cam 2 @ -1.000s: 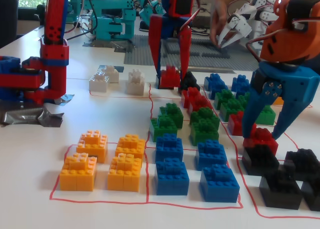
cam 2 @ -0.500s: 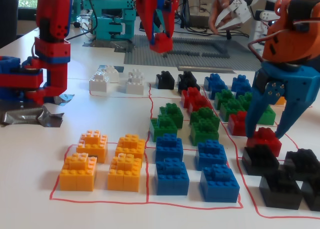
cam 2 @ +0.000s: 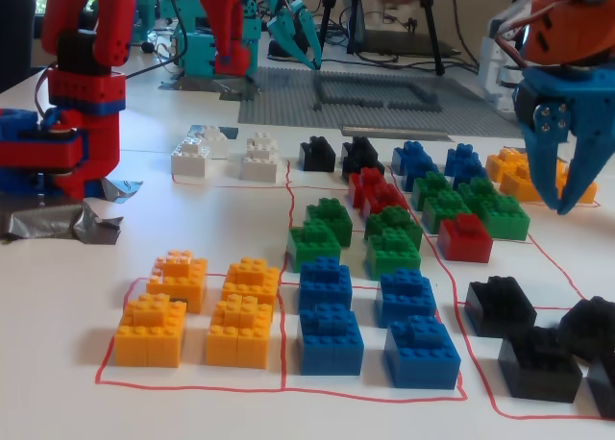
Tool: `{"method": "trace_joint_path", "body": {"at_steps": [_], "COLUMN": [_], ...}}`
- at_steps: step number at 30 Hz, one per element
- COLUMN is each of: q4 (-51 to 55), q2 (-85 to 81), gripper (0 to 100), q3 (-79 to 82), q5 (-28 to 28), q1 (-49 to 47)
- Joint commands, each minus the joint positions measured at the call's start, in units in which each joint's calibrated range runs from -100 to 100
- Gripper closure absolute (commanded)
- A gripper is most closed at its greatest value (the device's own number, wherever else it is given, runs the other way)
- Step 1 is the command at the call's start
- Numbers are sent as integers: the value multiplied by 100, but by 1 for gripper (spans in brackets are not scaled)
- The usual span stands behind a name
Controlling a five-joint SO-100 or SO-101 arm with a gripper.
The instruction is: Grab the block and put it in the grey marker
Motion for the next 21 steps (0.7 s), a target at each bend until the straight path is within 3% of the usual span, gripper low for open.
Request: {"method": "trace_joint_path", "body": {"at_steps": [1, 21], "q4": [127, 127], "q2": [-52, 1714], "gripper": [100, 100], "q3": [-618, -1608], "q5": [59, -10], "q1": [-86, -517]}}
